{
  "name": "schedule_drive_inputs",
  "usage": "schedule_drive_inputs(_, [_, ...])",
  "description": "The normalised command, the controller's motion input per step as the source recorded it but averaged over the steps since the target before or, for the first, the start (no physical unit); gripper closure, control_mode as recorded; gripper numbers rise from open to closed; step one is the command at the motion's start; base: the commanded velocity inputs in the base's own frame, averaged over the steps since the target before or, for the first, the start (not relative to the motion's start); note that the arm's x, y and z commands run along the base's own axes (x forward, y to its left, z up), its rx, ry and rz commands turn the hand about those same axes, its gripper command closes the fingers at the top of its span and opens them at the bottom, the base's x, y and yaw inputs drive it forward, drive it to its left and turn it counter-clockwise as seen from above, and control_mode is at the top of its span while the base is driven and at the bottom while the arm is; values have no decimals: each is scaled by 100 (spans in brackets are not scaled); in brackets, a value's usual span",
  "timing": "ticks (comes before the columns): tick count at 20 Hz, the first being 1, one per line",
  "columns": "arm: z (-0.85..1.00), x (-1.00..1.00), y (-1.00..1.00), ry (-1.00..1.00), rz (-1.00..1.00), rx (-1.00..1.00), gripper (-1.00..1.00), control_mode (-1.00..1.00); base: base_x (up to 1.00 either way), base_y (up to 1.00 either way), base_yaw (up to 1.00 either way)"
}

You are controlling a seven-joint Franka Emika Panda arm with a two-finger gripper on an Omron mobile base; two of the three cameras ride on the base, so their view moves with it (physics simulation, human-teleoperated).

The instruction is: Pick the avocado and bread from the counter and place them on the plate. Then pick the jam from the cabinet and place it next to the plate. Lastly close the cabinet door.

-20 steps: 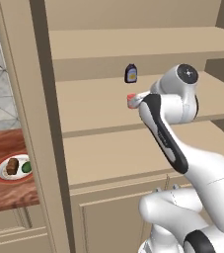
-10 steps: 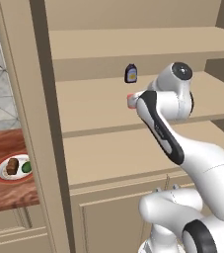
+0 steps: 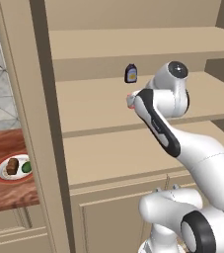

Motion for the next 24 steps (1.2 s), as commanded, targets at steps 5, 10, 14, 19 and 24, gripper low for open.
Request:
schedule_drive_inputs(5, [-13, 11, 0, 0, 0, 0, -100, -100, 0, 0, 0])
schedule_drive_inputs(10, [-6, 12, 1, 0, 0, 0, -100, -100, 0, 0, 0])
schedule_drive_inputs(14, [-1, 23, 6, 0, 0, 0, -100, -100, 0, 0, 0])
schedule_drive_inputs(19, [-3, 23, 8, 0, 0, 0, -100, -100, 0, 0, 0])
schedule_drive_inputs(24, [-7, 20, 1, 0, 0, 0, -100, -100, 0, 0, 0])
